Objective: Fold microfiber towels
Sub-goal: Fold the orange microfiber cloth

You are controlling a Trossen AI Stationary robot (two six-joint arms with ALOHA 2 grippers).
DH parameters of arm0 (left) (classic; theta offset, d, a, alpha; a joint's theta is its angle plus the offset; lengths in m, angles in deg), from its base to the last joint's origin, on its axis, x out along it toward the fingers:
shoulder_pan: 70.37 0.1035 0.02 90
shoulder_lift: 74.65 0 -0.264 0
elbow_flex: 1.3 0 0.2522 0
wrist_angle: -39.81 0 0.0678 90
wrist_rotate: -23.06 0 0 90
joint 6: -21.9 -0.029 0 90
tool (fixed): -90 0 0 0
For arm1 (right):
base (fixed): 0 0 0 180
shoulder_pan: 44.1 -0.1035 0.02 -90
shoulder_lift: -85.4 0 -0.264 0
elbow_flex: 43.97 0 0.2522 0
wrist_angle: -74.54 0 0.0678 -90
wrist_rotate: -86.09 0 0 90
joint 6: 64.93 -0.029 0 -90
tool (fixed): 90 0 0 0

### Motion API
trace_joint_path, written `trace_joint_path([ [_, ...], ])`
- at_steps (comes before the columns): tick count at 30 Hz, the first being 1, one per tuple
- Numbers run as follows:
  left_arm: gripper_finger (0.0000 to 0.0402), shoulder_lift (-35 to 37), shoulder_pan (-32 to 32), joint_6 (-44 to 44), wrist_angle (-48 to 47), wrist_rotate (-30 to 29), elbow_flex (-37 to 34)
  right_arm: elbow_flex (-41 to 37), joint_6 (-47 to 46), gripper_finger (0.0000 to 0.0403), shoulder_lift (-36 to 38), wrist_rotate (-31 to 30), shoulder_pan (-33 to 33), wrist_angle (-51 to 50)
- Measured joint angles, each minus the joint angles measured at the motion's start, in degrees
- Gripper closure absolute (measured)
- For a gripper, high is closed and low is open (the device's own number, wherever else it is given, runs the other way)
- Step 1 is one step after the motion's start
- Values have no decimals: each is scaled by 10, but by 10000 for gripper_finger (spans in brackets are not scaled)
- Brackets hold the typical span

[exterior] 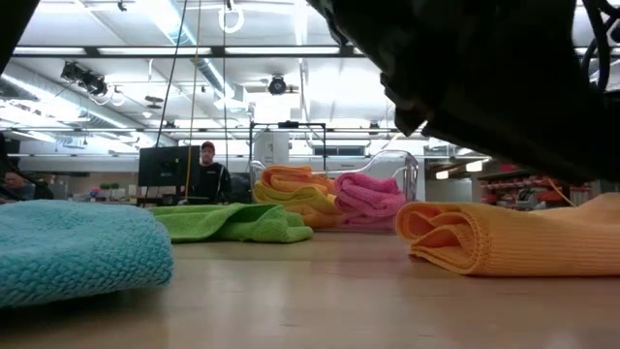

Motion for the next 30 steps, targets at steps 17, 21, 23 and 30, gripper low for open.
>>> trace_joint_path([
  [17,337,-17,39,91,-121,26,2,0,9,155,10,-16,0,4],
  [21,347,-20,58,94,-138,-15,2,0,9,155,10,-21,1,10],
  [23,353,-20,63,94,-155,-38,3,0,9,155,10,-29,1,10],
  [30,369,-19,68,108,-200,-99,2,2,9,155,10,-126,5,4],
])
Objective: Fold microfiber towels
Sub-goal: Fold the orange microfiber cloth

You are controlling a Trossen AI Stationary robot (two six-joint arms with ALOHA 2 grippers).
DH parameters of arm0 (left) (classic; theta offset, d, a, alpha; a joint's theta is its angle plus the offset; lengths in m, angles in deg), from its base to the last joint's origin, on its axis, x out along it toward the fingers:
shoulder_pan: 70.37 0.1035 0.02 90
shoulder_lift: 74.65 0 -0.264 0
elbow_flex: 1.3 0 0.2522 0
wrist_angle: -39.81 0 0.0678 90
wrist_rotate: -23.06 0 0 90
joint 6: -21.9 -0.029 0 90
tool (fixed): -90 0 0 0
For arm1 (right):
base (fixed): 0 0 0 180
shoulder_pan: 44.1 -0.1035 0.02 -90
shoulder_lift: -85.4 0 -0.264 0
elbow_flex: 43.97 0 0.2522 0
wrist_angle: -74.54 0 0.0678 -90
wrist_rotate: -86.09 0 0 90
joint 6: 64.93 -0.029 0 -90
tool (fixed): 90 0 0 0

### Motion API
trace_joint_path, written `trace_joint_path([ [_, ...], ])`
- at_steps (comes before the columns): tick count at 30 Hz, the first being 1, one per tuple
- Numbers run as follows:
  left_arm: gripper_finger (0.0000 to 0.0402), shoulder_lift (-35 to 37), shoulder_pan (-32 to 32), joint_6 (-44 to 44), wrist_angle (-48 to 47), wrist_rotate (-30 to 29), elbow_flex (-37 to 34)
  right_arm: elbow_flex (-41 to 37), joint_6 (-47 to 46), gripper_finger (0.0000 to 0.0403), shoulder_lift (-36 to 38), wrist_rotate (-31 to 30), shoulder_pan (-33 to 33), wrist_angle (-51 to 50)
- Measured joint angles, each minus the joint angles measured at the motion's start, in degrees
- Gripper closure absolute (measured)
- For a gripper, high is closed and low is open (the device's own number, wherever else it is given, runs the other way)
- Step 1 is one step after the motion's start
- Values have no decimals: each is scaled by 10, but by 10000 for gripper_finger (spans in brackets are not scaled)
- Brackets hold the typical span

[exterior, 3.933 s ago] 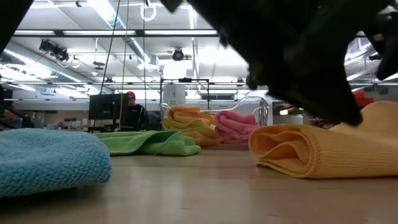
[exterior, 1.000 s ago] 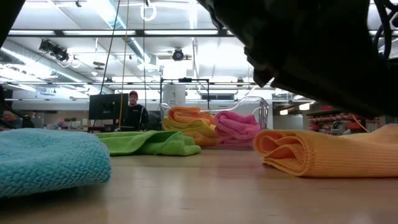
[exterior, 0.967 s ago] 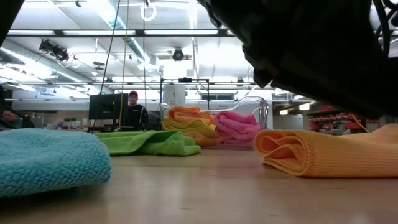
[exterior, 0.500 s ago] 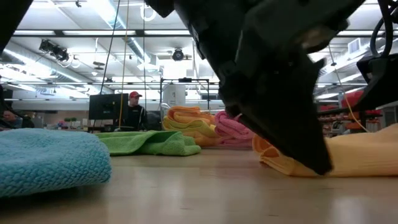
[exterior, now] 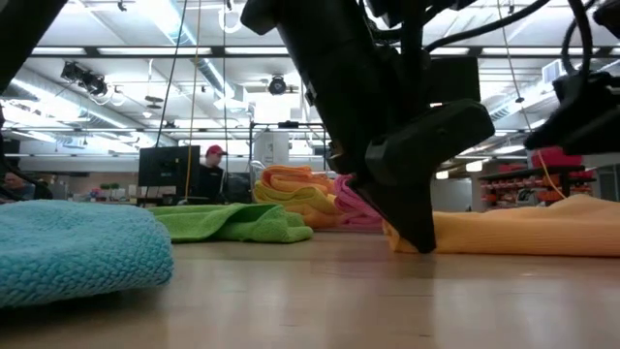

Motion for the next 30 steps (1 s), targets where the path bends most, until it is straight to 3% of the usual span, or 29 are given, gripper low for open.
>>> trace_joint_path([
  [5,374,2,-13,-3,3,-8,-1,0,-19,155,0,-70,30,-39],
  [11,369,19,-31,-2,-8,3,-4,0,-62,155,0,24,123,-95],
  [16,362,30,-50,-17,-2,4,-4,0,-43,155,0,92,183,-99],
  [25,371,36,-62,-53,44,1,-3,0,-49,155,20,89,227,-137],
  [30,376,36,-62,-53,46,1,-3,0,-96,155,53,143,248,-231],
])
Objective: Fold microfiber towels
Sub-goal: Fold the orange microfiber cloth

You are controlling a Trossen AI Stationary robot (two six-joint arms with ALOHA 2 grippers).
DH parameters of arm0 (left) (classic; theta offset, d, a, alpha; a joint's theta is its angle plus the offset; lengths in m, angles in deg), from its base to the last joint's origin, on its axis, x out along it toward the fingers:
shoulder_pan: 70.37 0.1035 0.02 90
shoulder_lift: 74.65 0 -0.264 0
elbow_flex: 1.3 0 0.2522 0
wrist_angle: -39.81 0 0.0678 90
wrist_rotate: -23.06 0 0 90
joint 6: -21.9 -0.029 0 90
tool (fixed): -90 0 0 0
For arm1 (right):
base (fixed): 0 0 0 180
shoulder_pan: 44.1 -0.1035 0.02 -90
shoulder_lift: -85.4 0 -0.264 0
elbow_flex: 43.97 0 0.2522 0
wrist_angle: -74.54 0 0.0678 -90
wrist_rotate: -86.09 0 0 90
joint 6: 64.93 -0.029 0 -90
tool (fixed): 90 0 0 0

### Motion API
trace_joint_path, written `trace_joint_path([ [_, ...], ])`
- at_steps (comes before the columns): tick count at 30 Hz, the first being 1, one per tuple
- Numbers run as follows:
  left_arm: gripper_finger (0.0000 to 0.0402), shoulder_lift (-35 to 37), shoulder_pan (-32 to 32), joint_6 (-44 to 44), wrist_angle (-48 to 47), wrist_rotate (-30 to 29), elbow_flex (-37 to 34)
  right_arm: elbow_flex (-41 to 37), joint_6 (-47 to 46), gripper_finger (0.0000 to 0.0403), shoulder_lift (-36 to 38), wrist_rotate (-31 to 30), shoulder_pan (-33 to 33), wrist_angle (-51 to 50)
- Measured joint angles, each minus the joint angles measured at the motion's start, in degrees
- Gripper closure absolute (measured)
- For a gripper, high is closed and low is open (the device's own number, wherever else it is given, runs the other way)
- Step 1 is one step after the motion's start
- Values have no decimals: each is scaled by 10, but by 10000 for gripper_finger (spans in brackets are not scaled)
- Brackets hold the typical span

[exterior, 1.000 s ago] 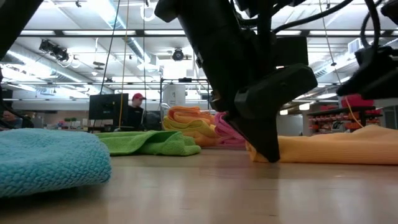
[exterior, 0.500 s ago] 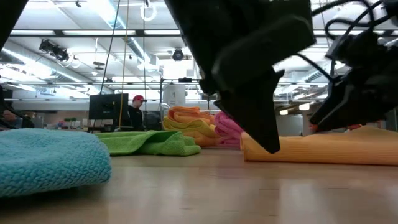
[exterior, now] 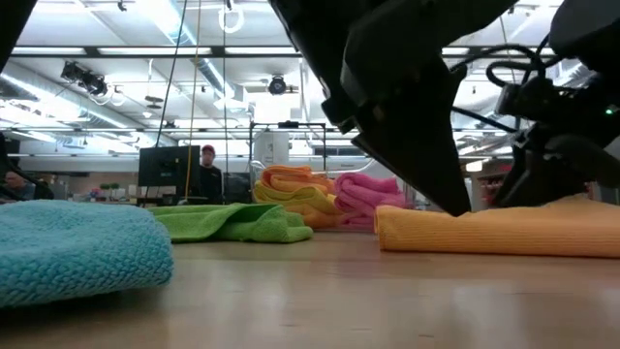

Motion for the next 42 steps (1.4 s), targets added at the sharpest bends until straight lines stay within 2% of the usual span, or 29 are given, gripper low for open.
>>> trace_joint_path([
  [4,373,0,0,0,0,0,0,0,-26,155,15,70,3,-55],
  [8,368,0,0,0,1,0,1,0,-27,155,8,162,-4,-59],
  [11,366,0,0,0,2,0,1,0,-31,155,-2,182,-19,-46],
  [16,371,0,0,-2,5,0,1,0,-50,155,-21,213,-71,19],
  [21,377,0,-9,-29,25,0,1,0,-53,155,-32,263,-141,135],
  [25,377,1,-17,-55,43,0,1,0,-55,155,-36,281,-198,215],
  [30,369,1,-23,-71,59,0,2,30,-100,155,-35,278,-244,131],
  [32,368,1,-23,-72,65,0,2,50,-89,155,-35,273,-257,86],
  [34,368,1,-21,-72,71,0,2,69,-46,155,-36,236,-271,81],
  [39,376,1,-15,-71,71,0,2,102,92,155,-36,95,-307,89],
  [42,374,1,-15,-71,70,0,2,102,143,155,-40,51,-325,119],
])
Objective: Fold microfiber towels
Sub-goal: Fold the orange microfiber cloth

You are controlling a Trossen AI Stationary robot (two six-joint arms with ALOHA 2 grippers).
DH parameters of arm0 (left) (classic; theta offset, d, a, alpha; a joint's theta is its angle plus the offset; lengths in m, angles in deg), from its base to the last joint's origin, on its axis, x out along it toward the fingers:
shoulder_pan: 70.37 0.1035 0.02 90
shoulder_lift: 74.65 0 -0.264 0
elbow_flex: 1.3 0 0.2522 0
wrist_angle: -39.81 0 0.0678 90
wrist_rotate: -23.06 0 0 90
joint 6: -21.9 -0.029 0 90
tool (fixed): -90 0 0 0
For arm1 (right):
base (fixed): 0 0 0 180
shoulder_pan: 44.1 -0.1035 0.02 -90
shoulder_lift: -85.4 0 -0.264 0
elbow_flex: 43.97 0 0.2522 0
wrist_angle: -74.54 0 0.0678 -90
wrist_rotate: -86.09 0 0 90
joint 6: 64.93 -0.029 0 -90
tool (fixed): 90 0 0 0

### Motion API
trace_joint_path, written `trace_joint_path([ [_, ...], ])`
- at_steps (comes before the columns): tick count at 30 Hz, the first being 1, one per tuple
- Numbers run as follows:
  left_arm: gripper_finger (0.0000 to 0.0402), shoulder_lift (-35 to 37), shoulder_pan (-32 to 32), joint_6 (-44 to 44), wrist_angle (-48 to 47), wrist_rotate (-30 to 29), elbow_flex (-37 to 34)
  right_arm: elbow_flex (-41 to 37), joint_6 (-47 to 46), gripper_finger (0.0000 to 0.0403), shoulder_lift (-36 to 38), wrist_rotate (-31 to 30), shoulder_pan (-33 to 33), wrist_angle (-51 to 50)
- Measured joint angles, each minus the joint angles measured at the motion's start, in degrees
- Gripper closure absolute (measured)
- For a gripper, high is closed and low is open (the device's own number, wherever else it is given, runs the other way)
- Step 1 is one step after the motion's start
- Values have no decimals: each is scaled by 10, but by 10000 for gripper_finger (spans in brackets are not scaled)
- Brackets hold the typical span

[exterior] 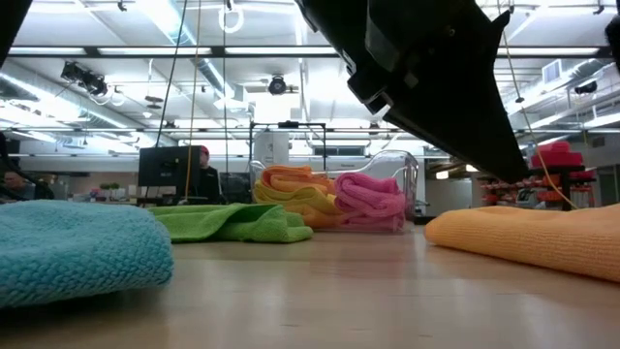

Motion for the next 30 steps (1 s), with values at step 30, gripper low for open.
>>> trace_joint_path([
  [30,364,0,-14,0,-22,0,0,175,138,155,-310,-90,6,-55],
])
